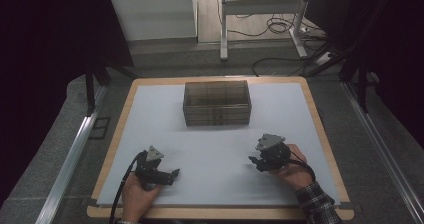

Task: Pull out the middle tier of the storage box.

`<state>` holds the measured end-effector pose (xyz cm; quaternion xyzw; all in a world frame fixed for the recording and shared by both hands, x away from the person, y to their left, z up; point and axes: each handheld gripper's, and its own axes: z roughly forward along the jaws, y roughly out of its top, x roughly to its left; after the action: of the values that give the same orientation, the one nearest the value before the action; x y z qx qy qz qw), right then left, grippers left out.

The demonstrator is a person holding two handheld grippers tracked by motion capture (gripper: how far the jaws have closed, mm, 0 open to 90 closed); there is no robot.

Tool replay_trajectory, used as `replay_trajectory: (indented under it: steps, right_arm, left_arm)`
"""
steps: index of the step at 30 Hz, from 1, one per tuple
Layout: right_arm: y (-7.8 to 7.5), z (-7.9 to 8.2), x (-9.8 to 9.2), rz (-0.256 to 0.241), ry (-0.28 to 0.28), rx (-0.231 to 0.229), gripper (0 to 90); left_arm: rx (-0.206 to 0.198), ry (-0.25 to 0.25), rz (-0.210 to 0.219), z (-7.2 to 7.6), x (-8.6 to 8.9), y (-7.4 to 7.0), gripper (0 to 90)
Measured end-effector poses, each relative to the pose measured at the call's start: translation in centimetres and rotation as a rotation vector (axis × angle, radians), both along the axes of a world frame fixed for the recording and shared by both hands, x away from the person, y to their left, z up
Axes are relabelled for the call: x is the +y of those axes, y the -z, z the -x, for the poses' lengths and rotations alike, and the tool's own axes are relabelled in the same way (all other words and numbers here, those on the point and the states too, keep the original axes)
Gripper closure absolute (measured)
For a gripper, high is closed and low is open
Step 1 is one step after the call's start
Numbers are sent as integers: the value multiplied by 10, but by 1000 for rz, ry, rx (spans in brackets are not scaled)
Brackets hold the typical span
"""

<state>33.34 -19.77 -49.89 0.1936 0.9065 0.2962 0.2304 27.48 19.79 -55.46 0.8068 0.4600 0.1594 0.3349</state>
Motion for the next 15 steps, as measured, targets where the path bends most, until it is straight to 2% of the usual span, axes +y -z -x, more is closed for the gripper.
replay_trajectory:
  steps: [4, 15]
  right_arm:
    - [0, -1, 4, 28, -4, -30, 328]
    - [-1, -4, 16, 60, -26, -64, 374]
  left_arm:
    - [0, 0, 0, 0, 0, 0, 0]
    - [0, 0, 0, 0, 0, 0, 0]
